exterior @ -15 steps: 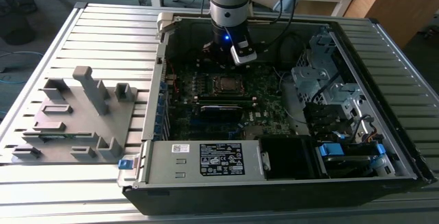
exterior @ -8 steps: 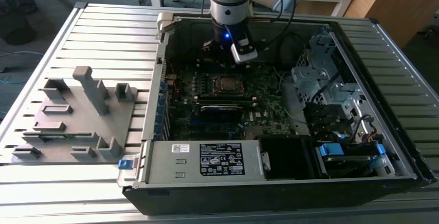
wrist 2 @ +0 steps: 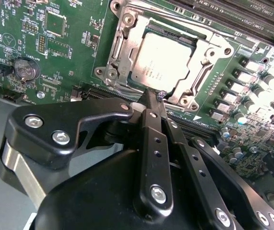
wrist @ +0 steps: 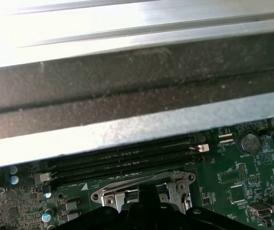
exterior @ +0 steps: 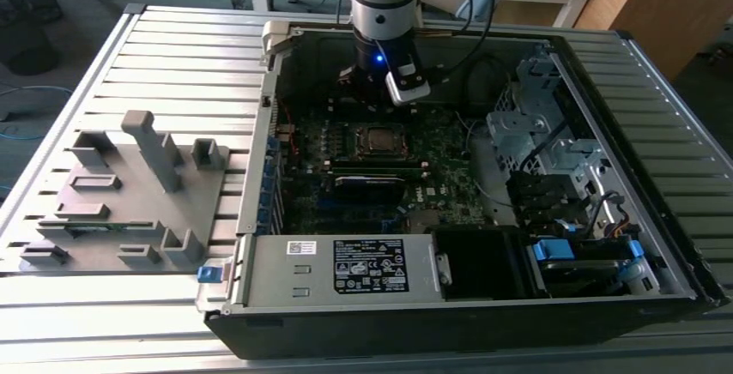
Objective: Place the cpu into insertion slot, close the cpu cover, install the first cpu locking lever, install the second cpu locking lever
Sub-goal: 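Install the first cpu locking lever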
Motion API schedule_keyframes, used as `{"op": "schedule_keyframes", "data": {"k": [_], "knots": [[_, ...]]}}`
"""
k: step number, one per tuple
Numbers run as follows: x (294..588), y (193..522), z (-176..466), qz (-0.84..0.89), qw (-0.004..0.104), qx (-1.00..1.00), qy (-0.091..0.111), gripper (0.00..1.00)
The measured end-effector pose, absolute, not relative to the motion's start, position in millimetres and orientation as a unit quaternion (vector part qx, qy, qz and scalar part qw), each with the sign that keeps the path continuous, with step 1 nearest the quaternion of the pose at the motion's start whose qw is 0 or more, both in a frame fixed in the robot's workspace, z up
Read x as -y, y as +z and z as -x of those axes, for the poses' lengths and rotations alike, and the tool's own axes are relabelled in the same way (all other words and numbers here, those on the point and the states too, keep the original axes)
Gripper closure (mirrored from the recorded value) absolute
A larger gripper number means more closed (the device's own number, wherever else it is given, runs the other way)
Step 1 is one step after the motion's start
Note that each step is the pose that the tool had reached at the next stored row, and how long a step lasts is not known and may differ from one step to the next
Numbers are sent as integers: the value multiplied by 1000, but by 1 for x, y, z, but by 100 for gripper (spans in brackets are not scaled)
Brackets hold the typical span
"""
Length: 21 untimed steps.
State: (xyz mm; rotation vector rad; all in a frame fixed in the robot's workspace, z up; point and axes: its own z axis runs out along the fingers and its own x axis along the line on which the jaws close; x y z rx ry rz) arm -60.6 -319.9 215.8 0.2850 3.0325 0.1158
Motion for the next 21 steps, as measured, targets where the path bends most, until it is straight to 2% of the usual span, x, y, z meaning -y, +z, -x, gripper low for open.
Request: {"op": "schedule_keyframes", "data": {"k": [21], "knots": [[320, 223, 61, -93, 47, -994, 38, 90]]}}
